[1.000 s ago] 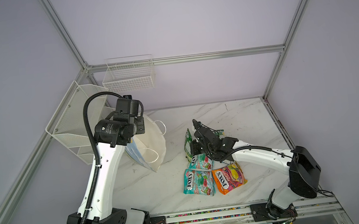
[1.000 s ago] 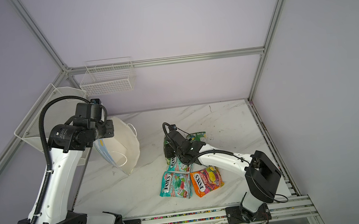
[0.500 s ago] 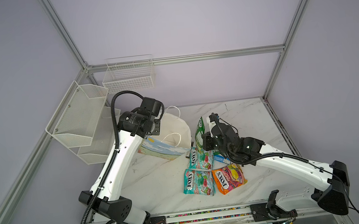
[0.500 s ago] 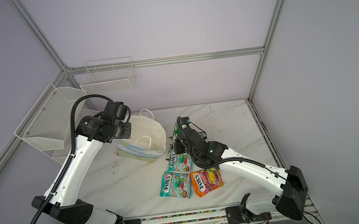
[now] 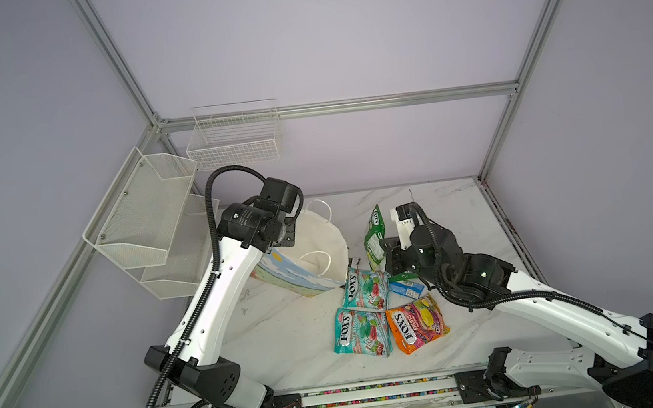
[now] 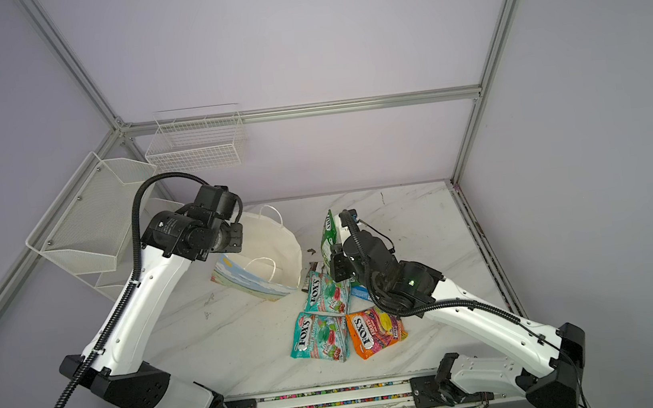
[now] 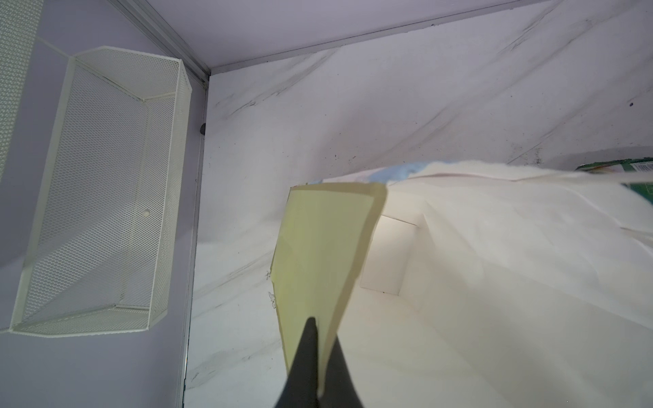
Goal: Place the snacks into the paper bag
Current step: 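Lift the green packet with the right gripper and carry it over the bag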
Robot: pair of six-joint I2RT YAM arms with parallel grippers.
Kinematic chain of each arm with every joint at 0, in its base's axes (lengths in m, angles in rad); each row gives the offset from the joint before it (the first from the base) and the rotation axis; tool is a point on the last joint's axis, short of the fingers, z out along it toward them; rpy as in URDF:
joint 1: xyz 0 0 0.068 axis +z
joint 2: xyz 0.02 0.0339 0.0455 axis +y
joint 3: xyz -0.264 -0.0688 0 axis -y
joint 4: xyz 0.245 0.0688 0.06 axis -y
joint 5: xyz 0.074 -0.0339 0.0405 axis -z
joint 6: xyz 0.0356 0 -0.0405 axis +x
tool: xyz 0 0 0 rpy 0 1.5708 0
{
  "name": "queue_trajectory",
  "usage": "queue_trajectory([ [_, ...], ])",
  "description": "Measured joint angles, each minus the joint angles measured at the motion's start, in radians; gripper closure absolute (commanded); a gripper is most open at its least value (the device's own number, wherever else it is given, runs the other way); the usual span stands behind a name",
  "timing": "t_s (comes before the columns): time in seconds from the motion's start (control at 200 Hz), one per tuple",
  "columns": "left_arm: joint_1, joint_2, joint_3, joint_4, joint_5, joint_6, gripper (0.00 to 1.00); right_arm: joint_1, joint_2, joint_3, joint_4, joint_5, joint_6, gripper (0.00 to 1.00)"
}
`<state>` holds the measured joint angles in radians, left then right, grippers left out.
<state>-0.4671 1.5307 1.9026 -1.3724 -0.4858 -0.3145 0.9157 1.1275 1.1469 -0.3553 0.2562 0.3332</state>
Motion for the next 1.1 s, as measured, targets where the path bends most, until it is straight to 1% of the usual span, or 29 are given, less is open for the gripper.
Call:
queue_trajectory([
  [0.25,0.000,-0.010,-0.017,0.026,0.002,0.000,1.00,0.000,-0.052,0.008,0.000,-0.056,-0.078,1.00],
  [0.495,0.000,-0.013,-0.020,0.034,0.008,0.000,1.00,0.003,-0.064,0.041,0.002,-0.124,-0.162,1.00],
  [0.78,0.000,-0.015,-0.020,0.044,0.011,0.000,1.00,0.006,-0.062,0.153,-0.014,-0.245,-0.280,1.00],
  [1.1,0.000,-0.016,-0.020,0.047,0.014,0.000,1.00,0.007,-0.048,0.221,-0.026,-0.354,-0.333,1.00],
])
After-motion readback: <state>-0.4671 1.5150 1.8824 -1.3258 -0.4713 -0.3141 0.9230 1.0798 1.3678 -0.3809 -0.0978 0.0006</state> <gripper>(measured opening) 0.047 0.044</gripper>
